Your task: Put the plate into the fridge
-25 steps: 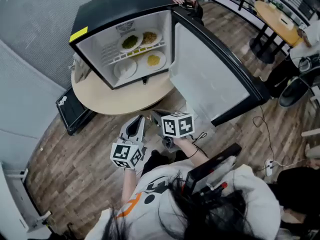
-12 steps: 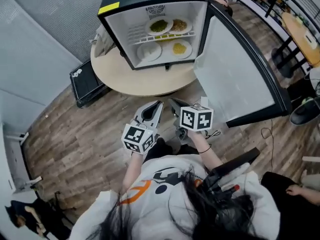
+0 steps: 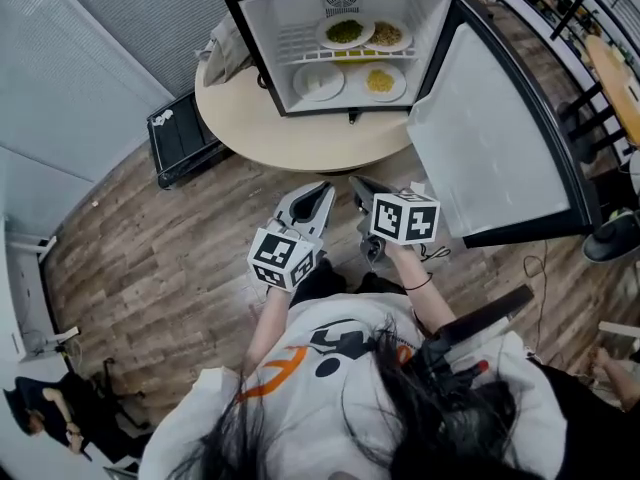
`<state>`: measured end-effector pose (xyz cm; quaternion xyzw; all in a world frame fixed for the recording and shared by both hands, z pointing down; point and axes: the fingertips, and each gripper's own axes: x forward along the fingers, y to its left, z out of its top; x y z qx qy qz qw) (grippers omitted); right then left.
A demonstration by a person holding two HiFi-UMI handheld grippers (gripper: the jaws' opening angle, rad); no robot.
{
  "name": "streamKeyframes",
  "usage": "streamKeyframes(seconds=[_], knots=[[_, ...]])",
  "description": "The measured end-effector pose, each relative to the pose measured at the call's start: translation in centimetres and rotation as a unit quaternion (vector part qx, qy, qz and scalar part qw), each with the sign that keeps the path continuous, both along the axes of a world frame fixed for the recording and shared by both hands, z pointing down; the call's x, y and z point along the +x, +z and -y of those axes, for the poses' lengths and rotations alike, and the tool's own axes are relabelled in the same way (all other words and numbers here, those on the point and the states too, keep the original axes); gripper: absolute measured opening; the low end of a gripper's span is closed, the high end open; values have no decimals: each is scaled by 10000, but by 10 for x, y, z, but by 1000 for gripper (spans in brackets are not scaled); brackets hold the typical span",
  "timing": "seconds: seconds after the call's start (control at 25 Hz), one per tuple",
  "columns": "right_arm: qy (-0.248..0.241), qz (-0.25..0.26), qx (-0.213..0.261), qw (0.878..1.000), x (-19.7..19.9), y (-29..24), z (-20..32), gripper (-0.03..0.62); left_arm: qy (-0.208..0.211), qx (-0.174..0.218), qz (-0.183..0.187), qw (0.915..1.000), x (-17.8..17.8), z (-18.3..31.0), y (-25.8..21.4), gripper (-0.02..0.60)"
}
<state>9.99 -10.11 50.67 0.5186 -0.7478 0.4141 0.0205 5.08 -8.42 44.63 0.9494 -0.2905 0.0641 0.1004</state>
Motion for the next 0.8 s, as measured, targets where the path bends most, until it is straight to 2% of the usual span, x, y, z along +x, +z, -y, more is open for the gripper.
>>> streamKeyframes(seconds=[0.8], knots=[[28, -125, -87, 9999, -30, 8, 15, 28, -34, 28, -38, 10000, -38, 16, -1, 13]])
